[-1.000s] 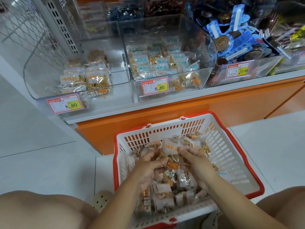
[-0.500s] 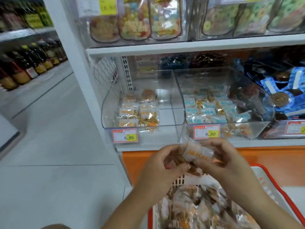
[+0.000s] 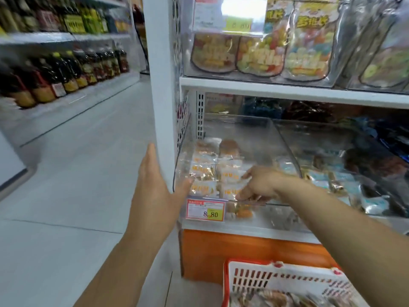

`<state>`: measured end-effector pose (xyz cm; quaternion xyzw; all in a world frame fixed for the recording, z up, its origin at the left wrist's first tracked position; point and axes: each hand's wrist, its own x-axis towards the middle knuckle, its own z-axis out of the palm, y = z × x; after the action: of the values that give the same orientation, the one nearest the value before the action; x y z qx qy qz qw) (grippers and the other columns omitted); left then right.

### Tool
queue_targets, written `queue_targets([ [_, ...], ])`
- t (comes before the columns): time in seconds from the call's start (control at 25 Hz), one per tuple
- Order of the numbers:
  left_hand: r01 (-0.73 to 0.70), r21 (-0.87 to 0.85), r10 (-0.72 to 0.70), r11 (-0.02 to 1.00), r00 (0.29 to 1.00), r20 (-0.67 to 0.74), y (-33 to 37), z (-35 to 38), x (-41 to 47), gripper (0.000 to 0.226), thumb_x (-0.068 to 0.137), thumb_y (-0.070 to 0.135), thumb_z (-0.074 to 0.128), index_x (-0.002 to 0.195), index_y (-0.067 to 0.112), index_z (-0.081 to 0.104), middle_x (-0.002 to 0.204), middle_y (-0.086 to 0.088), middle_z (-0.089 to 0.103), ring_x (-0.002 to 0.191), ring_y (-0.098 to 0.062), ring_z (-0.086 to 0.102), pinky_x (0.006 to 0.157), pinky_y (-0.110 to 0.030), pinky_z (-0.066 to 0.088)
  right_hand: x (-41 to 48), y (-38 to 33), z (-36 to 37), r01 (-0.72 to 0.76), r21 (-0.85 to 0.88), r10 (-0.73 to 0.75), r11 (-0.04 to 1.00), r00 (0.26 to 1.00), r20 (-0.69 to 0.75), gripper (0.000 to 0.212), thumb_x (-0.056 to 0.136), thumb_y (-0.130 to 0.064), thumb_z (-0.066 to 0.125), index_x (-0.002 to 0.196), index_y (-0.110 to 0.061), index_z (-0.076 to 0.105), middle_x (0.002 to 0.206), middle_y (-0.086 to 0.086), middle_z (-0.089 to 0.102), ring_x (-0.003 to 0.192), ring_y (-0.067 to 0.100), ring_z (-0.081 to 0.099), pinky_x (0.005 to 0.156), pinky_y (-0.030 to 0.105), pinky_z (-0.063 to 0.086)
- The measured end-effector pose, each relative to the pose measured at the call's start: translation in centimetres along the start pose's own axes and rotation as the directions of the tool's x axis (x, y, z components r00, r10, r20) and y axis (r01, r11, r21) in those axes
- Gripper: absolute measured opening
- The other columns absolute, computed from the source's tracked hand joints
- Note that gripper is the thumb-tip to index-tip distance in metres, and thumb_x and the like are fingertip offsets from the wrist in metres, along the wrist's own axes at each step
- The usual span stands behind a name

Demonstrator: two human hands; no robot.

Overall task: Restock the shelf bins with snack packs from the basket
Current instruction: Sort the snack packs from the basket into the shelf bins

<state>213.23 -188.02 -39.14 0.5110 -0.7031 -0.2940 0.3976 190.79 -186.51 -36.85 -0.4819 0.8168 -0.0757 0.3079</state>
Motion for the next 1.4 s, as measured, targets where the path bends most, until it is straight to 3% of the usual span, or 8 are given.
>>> queue_targets([
  [0.12, -0.004, -0.048, 0.006, 0.999, 1.0, 0.03, 0.1, 0.2, 0.5, 0.089, 0.079, 0.059, 0.06, 0.151, 0.038, 0.012, 0.151, 0.006, 0.04, 0.133, -0.019, 0.047, 0.102, -0.05, 0.047, 1.0, 0.4, 0.5, -0.062, 0.126, 0.061, 0.99, 0.998, 0.013, 0.06, 0.078, -0.015, 0.08, 0.129, -0.001, 0.051, 0.088, 0.008, 0.067, 0.067, 0.017, 0.06, 0.052, 0.022, 0.052],
  [0.24, 0.003, -0.048, -0.001, 0.999, 0.999, 0.047, -0.1, 0.4, 0.6, 0.09, 0.074, 0.066, 0.048, 0.151, 0.035, 0.013, 0.15, 0.006, 0.043, 0.133, -0.02, 0.048, 0.104, -0.05, 0.046, 2.0, 0.3, 0.7, -0.117, 0.086, 0.118, 0.989, 0.993, -0.015, 0.086, 0.071, -0.026, 0.086, 0.136, -0.002, 0.034, 0.104, 0.014, 0.07, 0.078, 0.022, 0.063, 0.067, 0.031, 0.052],
  [0.36, -0.01, -0.04, 0.011, 0.999, 1.0, 0.022, -0.9, 0.6, 0.9, 0.077, 0.093, 0.021, 0.061, 0.151, 0.038, 0.013, 0.145, 0.007, 0.048, 0.13, -0.017, 0.051, 0.104, -0.047, 0.046, 1.8, 0.4, 1.0, -0.132, 0.028, 0.133, 0.991, 0.991, -0.024, 0.096, 0.072, -0.038, 0.084, 0.142, -0.004, 0.028, 0.123, 0.012, 0.061, 0.107, 0.026, 0.062, 0.092, 0.035, 0.051],
  [0.48, 0.017, -0.015, -0.017, 1.0, 1.0, 0.001, -1.2, 0.7, 0.4, 0.078, 0.092, 0.02, 0.063, 0.152, 0.037, 0.015, 0.149, 0.006, 0.043, 0.135, -0.017, 0.044, 0.108, -0.047, 0.042, -0.6, 0.7, 0.7, 0.01, 0.07, 0.003, 0.997, 0.983, -0.186, 0.083, 0.079, -0.035, 0.078, 0.142, -0.012, 0.029, 0.131, 0.006, 0.055, 0.115, 0.023, 0.055, 0.086, 0.03, 0.043],
  [0.68, -0.16, 0.135, 0.185, 0.978, 0.962, -0.203, 0.0, 1.3, -5.0, 0.07, 0.09, 0.017, 0.065, 0.15, 0.017, 0.03, 0.151, -0.008, 0.036, 0.141, -0.022, 0.028, 0.109, -0.026, 0.022, -10.1, 6.7, 5.5, 0.607, 0.212, -0.26, 0.766, 0.594, -0.761, 0.025, 0.094, -0.014, 0.059, 0.112, -0.029, 0.052, 0.098, -0.018, 0.059, 0.091, -0.003, 0.058, 0.074, 0.009, 0.045],
  [0.88, -0.308, 0.167, 0.214, 0.937, 0.88, 0.424, -0.4, 7.9, -13.5, 0.062, 0.095, 0.027, 0.059, 0.149, 0.033, 0.028, 0.153, 0.009, 0.031, 0.139, -0.01, 0.032, 0.107, -0.029, 0.034, -12.6, 21.4, 17.1, 0.044, 0.164, -0.015, 0.985, 0.984, -0.175, 0.019, 0.099, -0.017, 0.05, 0.114, -0.029, 0.055, 0.1, -0.004, 0.067, 0.087, 0.011, 0.064, 0.077, 0.029, 0.05],
  [1.12, -0.416, 0.314, -0.205, 0.854, 0.285, 0.936, -5.0, 15.8, -22.4, 0.078, 0.091, 0.001, 0.054, 0.155, 0.024, 0.016, 0.161, 0.0, 0.017, 0.144, -0.022, 0.028, 0.112, -0.034, 0.031, -13.0, 26.2, 25.5, -0.026, 0.241, -0.021, 0.97, 0.981, 0.191, 0.04, 0.091, -0.015, 0.052, 0.128, -0.029, 0.054, 0.124, -0.007, 0.057, 0.114, 0.014, 0.056, 0.089, 0.021, 0.045],
  [1.4, -0.462, 0.386, -0.303, 0.799, 0.246, 0.921, -6.1, 16.8, -23.2, 0.035, 0.09, 0.003, 0.053, 0.122, 0.016, 0.06, 0.123, -0.01, 0.059, 0.107, -0.024, 0.058, 0.091, -0.032, 0.047, -14.0, 28.0, 28.2, 0.018, 0.009, -0.019, 1.0, 0.958, 0.287, 0.095, 0.065, -0.042, 0.068, 0.146, -0.053, 0.019, 0.139, -0.009, 0.036, 0.129, 0.021, 0.033, 0.108, 0.044, 0.036],
])
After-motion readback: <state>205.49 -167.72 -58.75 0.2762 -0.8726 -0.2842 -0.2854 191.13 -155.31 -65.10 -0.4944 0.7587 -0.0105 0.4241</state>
